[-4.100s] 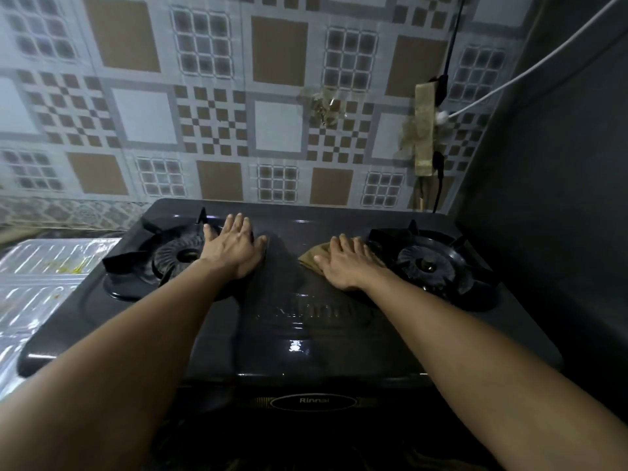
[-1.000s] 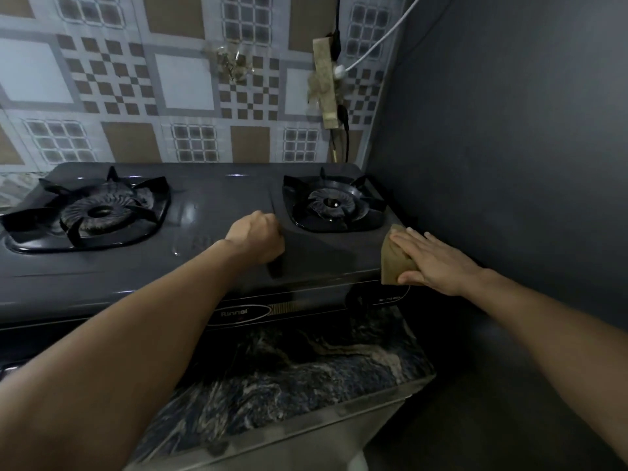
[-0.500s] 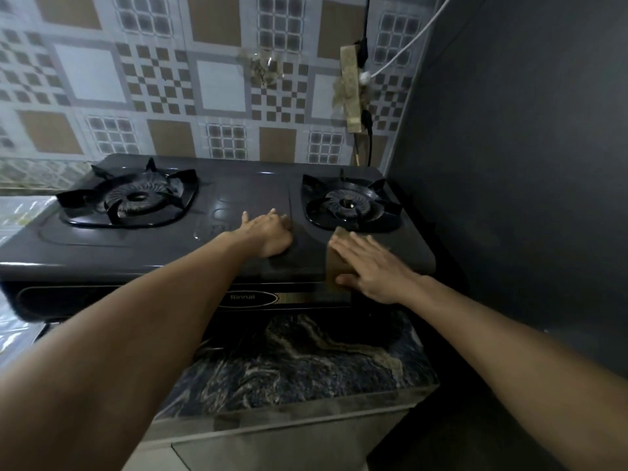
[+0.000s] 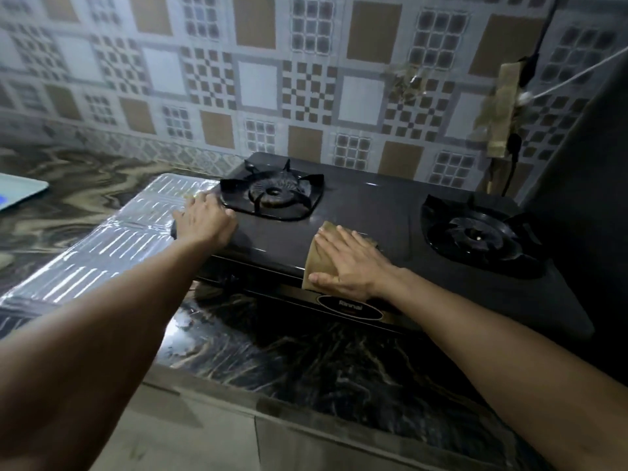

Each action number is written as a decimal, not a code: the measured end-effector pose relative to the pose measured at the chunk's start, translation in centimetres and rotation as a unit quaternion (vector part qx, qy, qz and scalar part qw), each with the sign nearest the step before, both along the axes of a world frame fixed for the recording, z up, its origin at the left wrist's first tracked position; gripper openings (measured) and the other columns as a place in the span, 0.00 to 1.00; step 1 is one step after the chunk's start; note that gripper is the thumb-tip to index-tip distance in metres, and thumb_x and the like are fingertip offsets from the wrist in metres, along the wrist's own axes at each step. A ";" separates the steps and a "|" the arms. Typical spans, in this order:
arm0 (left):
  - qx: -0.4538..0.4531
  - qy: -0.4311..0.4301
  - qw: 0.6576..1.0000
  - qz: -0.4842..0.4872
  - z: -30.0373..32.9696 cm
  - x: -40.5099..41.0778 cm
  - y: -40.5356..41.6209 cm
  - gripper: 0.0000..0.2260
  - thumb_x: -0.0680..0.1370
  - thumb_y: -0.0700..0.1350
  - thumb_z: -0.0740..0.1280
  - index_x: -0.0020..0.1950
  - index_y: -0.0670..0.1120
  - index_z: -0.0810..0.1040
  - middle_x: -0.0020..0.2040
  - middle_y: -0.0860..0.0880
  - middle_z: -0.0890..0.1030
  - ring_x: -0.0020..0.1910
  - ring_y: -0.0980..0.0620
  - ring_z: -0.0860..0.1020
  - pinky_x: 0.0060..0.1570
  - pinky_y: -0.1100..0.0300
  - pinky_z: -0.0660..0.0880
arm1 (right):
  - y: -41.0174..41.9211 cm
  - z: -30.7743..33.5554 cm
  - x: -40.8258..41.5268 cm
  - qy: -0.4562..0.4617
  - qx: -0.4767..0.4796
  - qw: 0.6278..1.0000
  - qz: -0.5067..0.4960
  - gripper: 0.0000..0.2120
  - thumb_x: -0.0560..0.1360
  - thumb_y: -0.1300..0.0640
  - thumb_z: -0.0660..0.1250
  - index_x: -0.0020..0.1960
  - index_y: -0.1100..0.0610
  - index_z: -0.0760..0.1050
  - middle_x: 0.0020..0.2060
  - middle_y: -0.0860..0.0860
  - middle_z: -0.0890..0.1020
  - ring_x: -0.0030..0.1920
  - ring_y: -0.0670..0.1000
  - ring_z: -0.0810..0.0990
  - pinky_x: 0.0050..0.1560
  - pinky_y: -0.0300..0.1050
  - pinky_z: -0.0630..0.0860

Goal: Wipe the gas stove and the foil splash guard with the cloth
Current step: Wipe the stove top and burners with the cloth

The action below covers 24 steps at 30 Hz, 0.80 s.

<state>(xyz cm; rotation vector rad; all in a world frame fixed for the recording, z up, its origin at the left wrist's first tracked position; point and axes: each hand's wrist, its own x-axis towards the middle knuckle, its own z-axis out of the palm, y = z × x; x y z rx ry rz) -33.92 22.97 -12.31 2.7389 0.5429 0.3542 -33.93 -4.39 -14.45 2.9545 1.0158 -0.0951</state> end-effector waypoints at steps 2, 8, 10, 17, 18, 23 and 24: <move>-0.077 -0.002 0.993 0.085 -0.2 -0.6 2.3 0.25 0.78 0.52 0.55 0.68 0.36 0.68 0.69 0.33 0.68 0.69 0.35 0.65 0.69 0.42 0.61 | 3.2 -0.1 0.6 -0.004 0.004 1.000 0.029 0.41 0.76 0.32 0.50 0.79 0.54 0.43 0.79 0.51 0.45 0.78 0.55 0.42 0.77 0.55 0.42; -0.419 -0.081 0.899 0.100 -0.8 -1.5 8.2 0.28 0.82 0.57 0.47 0.74 0.40 0.64 0.72 0.37 0.69 0.61 0.38 0.74 0.57 0.47 0.70 | 13.2 -1.2 2.5 -0.024 0.019 0.996 0.083 0.39 0.77 0.35 0.53 0.79 0.55 0.45 0.79 0.52 0.49 0.78 0.57 0.46 0.77 0.56 0.45; -0.523 -0.067 0.843 0.105 -0.8 -2.2 9.3 0.29 0.82 0.60 0.44 0.77 0.45 0.59 0.66 0.40 0.74 0.58 0.40 0.75 0.53 0.49 0.68 | 16.5 -1.3 3.1 -0.026 0.017 0.995 0.096 0.38 0.78 0.36 0.53 0.79 0.56 0.45 0.79 0.52 0.49 0.78 0.58 0.46 0.77 0.56 0.45; -0.602 0.009 0.796 0.069 -2.4 -3.1 13.9 0.40 0.77 0.70 0.42 0.77 0.40 0.57 0.64 0.38 0.77 0.69 0.40 0.69 0.67 0.36 0.58 | 25.3 -1.1 5.3 -0.003 0.021 0.996 0.089 0.40 0.77 0.34 0.51 0.79 0.55 0.42 0.79 0.52 0.45 0.78 0.58 0.43 0.77 0.57 0.44; -0.596 0.003 0.800 0.074 -2.6 -3.0 14.3 0.40 0.77 0.69 0.43 0.77 0.41 0.57 0.65 0.38 0.76 0.68 0.40 0.70 0.65 0.37 0.60 | 26.2 -1.1 5.6 -0.007 0.017 0.995 0.093 0.40 0.77 0.34 0.52 0.79 0.55 0.43 0.79 0.52 0.46 0.78 0.59 0.44 0.77 0.58 0.45; -0.557 -0.018 0.825 0.091 -3.2 -2.5 15.5 0.36 0.79 0.67 0.43 0.78 0.45 0.57 0.66 0.37 0.74 0.65 0.40 0.71 0.60 0.42 0.64 | 28.6 -0.5 6.1 -0.067 0.006 0.981 0.183 0.26 0.76 0.39 0.57 0.71 0.48 0.64 0.73 0.51 0.64 0.73 0.58 0.58 0.74 0.57 0.55; -0.548 -0.026 0.831 0.090 -3.3 -2.3 15.4 0.34 0.80 0.66 0.43 0.78 0.46 0.58 0.66 0.37 0.74 0.63 0.40 0.71 0.59 0.43 0.64 | 28.5 -0.4 5.9 -0.083 0.010 0.972 0.218 0.22 0.77 0.41 0.57 0.68 0.47 0.67 0.71 0.50 0.67 0.72 0.56 0.61 0.73 0.55 0.56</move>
